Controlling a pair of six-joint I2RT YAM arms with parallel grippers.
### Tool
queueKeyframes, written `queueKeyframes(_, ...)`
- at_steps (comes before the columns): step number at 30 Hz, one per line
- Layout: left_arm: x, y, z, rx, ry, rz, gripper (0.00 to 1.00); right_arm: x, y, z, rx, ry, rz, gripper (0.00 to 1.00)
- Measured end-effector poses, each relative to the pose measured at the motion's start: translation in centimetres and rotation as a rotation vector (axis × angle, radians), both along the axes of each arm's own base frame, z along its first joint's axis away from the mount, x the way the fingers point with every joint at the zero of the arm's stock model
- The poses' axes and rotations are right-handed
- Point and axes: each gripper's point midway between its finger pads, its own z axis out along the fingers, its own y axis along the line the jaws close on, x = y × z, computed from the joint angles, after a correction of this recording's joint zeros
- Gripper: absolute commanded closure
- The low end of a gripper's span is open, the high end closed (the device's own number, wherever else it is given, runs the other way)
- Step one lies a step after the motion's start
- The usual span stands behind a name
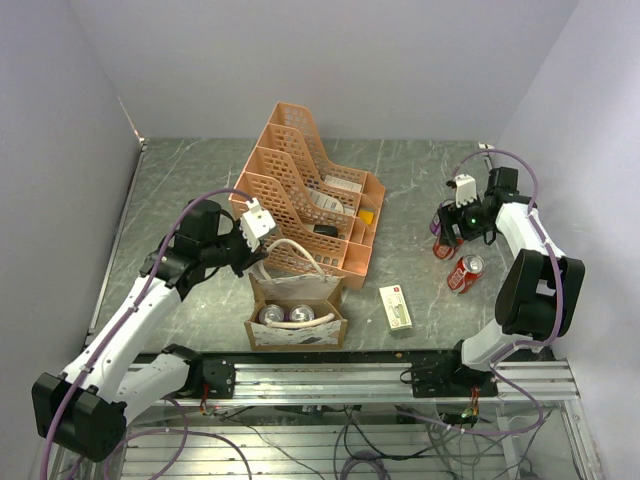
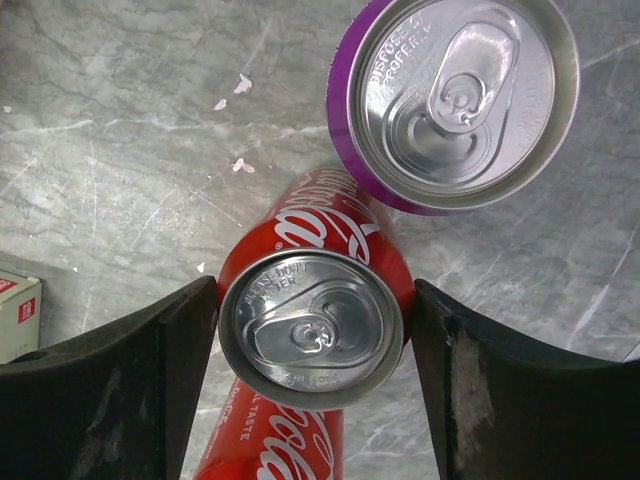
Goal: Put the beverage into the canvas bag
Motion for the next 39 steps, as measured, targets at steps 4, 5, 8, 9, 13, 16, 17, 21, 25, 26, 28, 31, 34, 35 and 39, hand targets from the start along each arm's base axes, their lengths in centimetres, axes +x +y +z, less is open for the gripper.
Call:
queueKeyframes(4, 0.0, 0.0, -0.1, 0.001, 0.004, 0.000, 0.93, 0.2, -0.1, 0.3, -0.002, -0.007, 0.000, 0.41)
queueKeyframes(5, 0.0, 0.0, -0.1, 0.001, 0.004, 0.000, 0.93, 0.2, -0.1, 0.3, -0.003, -0.007, 0.001, 0.44)
queueKeyframes(8, 0.0, 0.0, -0.1, 0.001, 0.004, 0.000, 0.93, 0.0, 0.0, 0.4, -0.001, 0.002, 0.002, 0.50)
queueKeyframes(9, 0.0, 0.0, -0.1, 0.001, 0.004, 0.000, 0.93, -0.1, 0.0, 0.4, 0.001, 0.007, 0.002, 0.52)
queueKeyframes(13, 0.0, 0.0, -0.1, 0.001, 0.004, 0.000, 0.93, -0.4, 0.2, 1.2, 0.009, 0.007, 0.009, 0.57)
queueKeyframes(16, 0.0, 0.0, -0.1, 0.001, 0.002, 0.000, 0.93, -0.5, 0.7, 2.9, 0.023, -0.023, 0.021, 0.60)
queueKeyframes(17, 0.0, 0.0, 0.0, 0.001, 0.002, 0.000, 0.93, -0.5, 0.8, 3.7, 0.027, -0.040, 0.025, 0.61)
queueKeyframes(21, 0.0, 0.0, 0.1, -0.001, -0.002, -0.001, 0.93, -0.5, 2.1, 7.8, 0.045, -0.143, 0.065, 0.65)
queueKeyframes(25, -0.1, 0.0, 0.1, -0.002, -0.005, -0.001, 0.93, -0.9, 4.9, 12.2, 0.056, -0.261, 0.145, 0.66)
queueKeyframes(26, -0.1, 0.0, 0.1, -0.003, -0.006, -0.002, 0.93, -1.1, 6.1, 13.3, 0.060, -0.287, 0.180, 0.66)
queueKeyframes(28, -0.2, 0.0, 0.1, -0.003, -0.006, -0.002, 0.93, -1.7, 9.0, 15.0, 0.074, -0.328, 0.264, 0.66)
queueKeyframes(31, -0.2, 0.0, 0.1, -0.003, -0.006, -0.002, 0.93, -3.4, 14.3, 16.9, 0.114, -0.362, 0.422, 0.66)
queueKeyframes(34, -0.3, 0.0, 0.1, -0.003, -0.006, -0.002, 0.93, -5.6, 18.6, 18.1, 0.166, -0.369, 0.566, 0.66)
queueKeyframes(35, -0.3, 0.0, 0.1, -0.003, -0.007, -0.002, 0.93, -6.5, 19.9, 18.6, 0.187, -0.368, 0.616, 0.66)
queueKeyframes(39, -0.3, 0.0, 0.1, 0.001, -0.014, -0.012, 0.93, -9.6, 23.8, 20.1, 0.254, -0.370, 0.786, 0.66)
